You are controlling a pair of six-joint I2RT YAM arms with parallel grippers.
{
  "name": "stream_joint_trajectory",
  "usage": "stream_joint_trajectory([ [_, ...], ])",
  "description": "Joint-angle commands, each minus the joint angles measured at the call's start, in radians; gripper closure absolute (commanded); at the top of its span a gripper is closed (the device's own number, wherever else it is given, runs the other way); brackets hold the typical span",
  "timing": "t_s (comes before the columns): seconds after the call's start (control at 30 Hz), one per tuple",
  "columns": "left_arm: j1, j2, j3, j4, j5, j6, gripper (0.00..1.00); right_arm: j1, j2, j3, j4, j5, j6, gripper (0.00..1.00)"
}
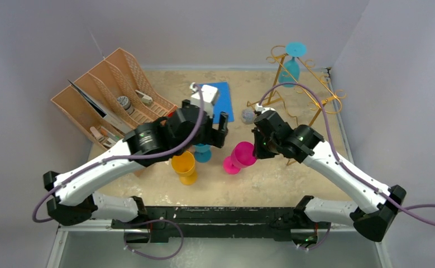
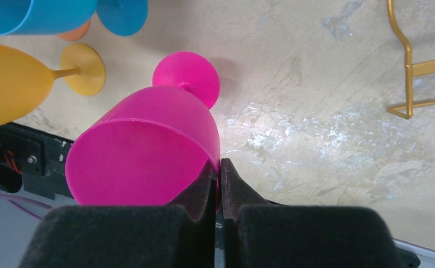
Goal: Take the wine glass off the wine glass rack
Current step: Place the wine glass at the center of the board.
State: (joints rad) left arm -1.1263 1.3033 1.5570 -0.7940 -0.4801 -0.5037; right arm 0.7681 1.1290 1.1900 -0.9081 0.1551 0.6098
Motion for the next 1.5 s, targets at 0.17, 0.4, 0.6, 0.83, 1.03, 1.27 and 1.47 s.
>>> stream_joint_trajectory([
  [0.17, 0.31, -0.278, -0.175, -0.074, -0.044, 0.056, 0.11, 0.131, 0.108, 0.1, 0.007, 0.097, 0.022, 1.0],
  [0.4, 0.489, -0.259, -0.222, -0.105, 0.042, 0.152, 0.07, 0.206, 0.257, 0.182, 0.023, 0.138, 0.01, 1.0],
  [0.6, 0.706, -0.293, -0.282, -0.067, 0.183, 0.218, 0.07, 0.234, 0.34, 0.223, 0.041, 0.139, 0.005, 1.0],
  [0.83, 0.82, -0.328, -0.36, -0.005, 0.214, 0.233, 0.07, 0.256, 0.416, 0.256, 0.041, 0.134, -0.007, 1.0],
  [1.03, 0.823, -0.396, -0.462, 0.079, 0.144, 0.231, 0.07, 0.264, 0.452, 0.286, 0.028, 0.133, -0.028, 0.91],
  [1.27, 0.826, -0.418, -0.499, 0.098, 0.144, 0.223, 0.07, 0.267, 0.458, 0.323, 0.032, 0.097, -0.048, 0.76],
  [1.47, 0.829, -0.416, -0.512, 0.086, 0.152, 0.223, 0.07, 0.267, 0.399, 0.343, 0.025, 0.099, -0.067, 0.71],
])
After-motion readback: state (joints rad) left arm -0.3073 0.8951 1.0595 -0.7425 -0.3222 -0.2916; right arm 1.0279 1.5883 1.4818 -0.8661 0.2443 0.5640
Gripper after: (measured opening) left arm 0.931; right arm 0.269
